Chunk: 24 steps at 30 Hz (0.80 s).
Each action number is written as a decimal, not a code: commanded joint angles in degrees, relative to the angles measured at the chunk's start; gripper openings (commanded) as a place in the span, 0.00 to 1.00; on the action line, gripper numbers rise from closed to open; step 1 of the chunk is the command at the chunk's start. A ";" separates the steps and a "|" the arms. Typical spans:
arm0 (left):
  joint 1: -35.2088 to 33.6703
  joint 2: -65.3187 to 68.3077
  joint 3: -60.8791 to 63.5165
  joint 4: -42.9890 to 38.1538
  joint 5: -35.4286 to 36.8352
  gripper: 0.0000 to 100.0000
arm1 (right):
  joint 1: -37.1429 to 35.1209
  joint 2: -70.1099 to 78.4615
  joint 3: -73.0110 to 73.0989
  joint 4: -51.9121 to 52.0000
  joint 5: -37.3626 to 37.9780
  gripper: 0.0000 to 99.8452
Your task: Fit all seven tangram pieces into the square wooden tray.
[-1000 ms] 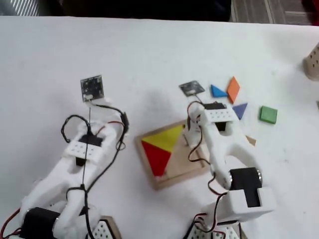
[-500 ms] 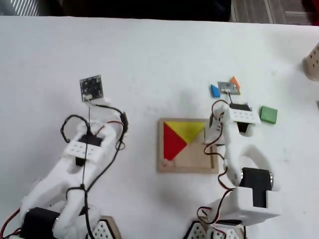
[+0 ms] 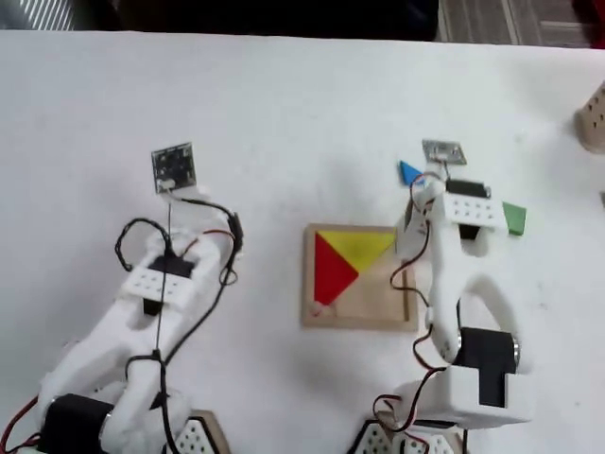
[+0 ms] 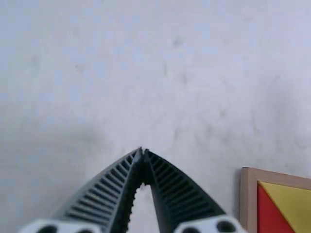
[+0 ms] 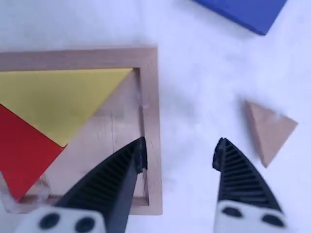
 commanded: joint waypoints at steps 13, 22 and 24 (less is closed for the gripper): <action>-0.31 -1.80 -1.23 -0.53 0.09 0.02 | 0.04 6.11 -25.23 -2.51 -2.29 0.18; -0.22 -1.80 -1.32 -0.62 0.09 0.02 | 2.42 24.22 -44.75 -2.51 -11.16 0.18; -0.22 -1.80 -1.32 -0.62 0.09 0.02 | 2.42 28.44 -48.70 -2.51 -12.48 0.18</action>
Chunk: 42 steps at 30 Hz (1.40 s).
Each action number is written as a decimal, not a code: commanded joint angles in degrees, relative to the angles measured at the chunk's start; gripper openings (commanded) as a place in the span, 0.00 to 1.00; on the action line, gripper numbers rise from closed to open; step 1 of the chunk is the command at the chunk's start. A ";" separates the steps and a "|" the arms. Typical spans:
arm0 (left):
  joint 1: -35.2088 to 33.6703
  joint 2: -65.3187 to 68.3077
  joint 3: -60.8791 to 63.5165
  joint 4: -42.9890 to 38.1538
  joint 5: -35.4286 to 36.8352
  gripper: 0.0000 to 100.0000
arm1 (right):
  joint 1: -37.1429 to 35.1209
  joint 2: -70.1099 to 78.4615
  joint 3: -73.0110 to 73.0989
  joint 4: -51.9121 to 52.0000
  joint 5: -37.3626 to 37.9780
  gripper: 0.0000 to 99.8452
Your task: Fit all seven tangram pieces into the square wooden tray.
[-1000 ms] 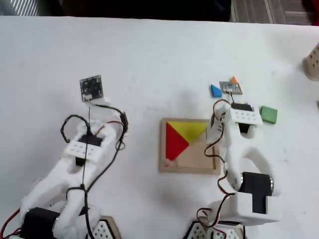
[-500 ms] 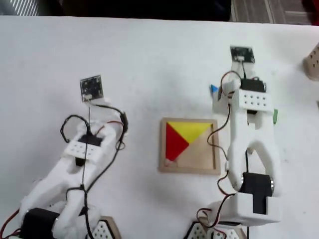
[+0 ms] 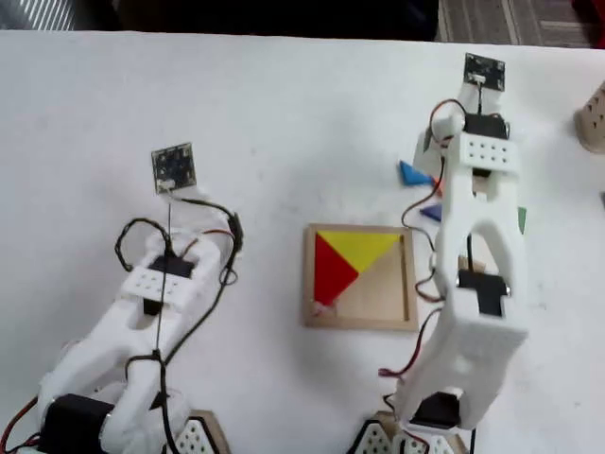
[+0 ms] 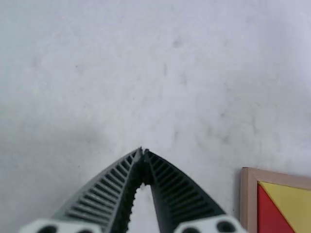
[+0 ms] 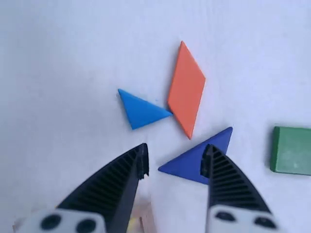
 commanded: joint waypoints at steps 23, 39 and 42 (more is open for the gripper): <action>-0.31 -1.98 -1.23 -0.62 0.00 0.02 | 1.71 43.30 -55.30 10.24 -3.69 0.18; -0.31 -2.07 -1.32 -0.62 0.00 0.02 | 5.23 45.41 -73.93 31.08 -3.25 0.02; -0.31 -2.15 -1.32 -0.62 0.00 0.02 | 6.99 45.14 -73.41 31.25 -3.52 0.02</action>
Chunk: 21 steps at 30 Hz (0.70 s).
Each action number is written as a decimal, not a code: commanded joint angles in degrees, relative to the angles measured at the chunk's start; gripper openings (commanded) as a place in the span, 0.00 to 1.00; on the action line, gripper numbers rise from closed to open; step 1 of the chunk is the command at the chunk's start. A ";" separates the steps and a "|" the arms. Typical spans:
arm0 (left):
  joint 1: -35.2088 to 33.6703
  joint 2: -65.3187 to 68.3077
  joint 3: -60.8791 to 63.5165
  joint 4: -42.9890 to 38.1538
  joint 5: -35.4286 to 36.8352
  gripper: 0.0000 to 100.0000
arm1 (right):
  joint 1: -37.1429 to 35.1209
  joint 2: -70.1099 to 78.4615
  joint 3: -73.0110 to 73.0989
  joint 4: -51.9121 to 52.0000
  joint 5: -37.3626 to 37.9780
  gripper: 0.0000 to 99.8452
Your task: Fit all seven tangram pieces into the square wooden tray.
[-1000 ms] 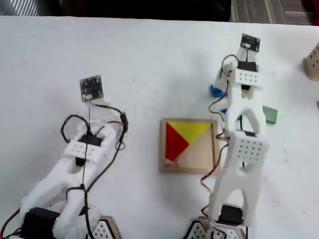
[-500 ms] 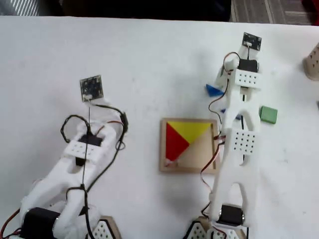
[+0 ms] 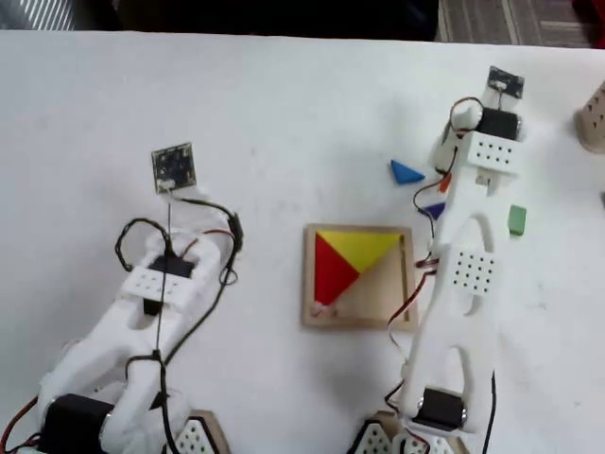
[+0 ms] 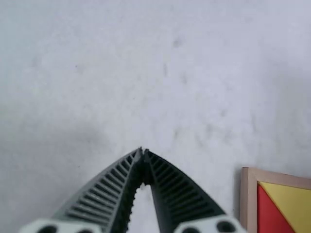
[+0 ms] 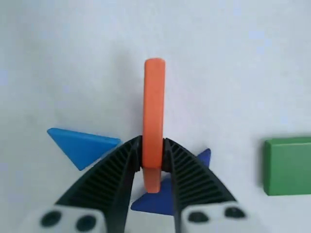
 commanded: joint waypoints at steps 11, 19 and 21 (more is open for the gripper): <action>-0.31 -1.80 -2.11 -0.62 0.00 0.02 | 0.22 -20.35 23.56 0.84 -0.18 0.02; -0.31 -1.80 -2.11 -0.62 0.00 0.02 | -4.09 -36.70 49.23 0.75 0.97 0.02; -0.31 -1.80 -2.11 -0.62 0.00 0.02 | -5.32 -40.04 55.03 0.40 2.20 0.02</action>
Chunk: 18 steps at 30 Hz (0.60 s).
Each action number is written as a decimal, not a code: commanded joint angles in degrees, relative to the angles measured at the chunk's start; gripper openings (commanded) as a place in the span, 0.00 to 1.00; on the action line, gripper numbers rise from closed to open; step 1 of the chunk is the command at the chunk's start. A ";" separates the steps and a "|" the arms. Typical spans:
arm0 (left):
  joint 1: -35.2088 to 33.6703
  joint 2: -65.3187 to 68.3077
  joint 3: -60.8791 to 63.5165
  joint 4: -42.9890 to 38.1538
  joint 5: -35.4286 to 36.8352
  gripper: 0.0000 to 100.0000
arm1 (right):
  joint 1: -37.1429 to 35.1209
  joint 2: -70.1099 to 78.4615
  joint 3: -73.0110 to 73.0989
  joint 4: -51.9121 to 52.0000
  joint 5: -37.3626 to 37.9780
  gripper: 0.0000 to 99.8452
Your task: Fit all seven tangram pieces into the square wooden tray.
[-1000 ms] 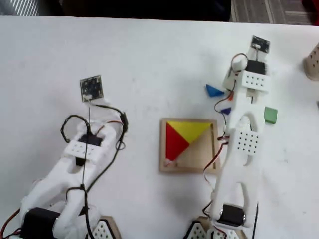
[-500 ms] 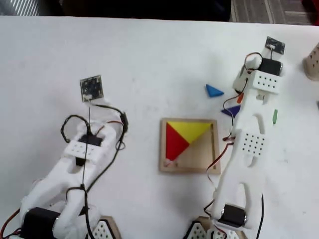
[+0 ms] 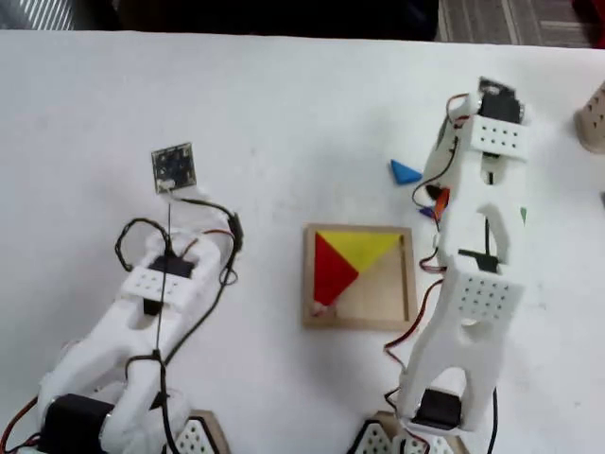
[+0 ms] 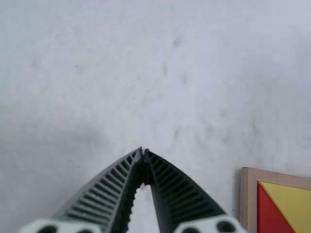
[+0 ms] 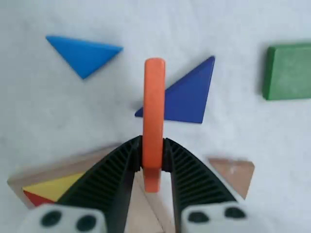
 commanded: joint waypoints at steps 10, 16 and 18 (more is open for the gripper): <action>-0.48 -1.80 -1.93 -0.53 0.00 0.02 | -3.38 -31.60 41.93 -12.44 2.20 0.02; -0.48 -1.80 -1.85 -0.53 0.00 0.02 | -8.04 -42.42 60.48 -19.56 8.53 0.02; -0.48 -1.80 -1.85 -0.53 0.00 0.02 | -8.66 -44.00 64.44 -22.20 10.02 0.02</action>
